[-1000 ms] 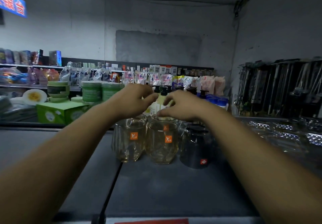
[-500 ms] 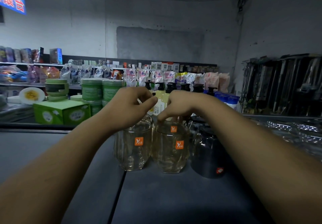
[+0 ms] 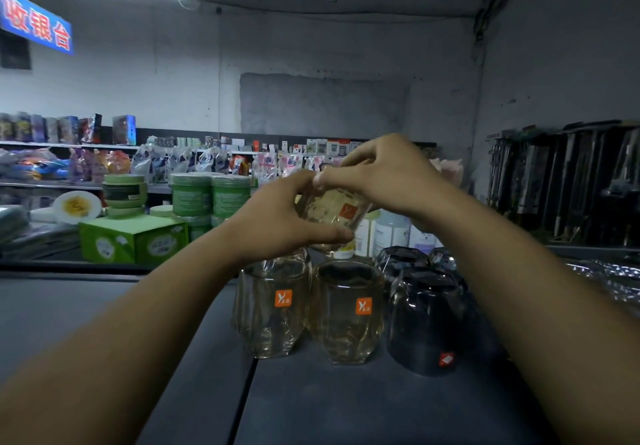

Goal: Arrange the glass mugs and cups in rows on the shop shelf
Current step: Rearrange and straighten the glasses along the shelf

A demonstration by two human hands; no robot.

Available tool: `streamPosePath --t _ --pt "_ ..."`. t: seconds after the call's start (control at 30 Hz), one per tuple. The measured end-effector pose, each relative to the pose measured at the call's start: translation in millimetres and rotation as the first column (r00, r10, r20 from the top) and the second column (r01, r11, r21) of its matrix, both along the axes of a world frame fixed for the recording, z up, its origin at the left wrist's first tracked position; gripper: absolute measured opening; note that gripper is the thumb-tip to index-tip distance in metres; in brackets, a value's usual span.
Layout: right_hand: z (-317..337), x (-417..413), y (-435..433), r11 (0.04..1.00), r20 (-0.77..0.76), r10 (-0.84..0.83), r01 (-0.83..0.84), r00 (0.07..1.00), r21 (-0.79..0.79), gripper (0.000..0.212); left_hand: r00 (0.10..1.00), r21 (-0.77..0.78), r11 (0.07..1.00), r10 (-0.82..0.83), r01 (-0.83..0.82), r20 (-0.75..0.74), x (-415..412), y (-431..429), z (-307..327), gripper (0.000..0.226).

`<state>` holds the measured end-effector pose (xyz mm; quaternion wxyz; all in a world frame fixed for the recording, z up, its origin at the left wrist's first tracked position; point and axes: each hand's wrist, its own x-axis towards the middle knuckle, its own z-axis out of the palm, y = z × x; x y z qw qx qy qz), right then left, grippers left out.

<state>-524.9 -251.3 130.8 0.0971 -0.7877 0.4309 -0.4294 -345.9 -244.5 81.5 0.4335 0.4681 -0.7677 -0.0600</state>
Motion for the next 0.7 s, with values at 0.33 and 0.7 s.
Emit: streamPosePath --t 0.33,0.7 --pt "-21.9 2.3 -21.0 0.79 0.545 0.277 -0.511 0.791 0.34 0.049 0.692 0.081 0.977 -0.081 0.198 -0.717 21.9 14.3 8.1 0.087" --pt "-30.8 18.7 -5.8 0.444 0.871 0.281 -0.859 0.403 0.254 0.05 0.68 0.033 0.956 -0.182 0.29 -0.71 18.3 9.4 -1.2 0.075"
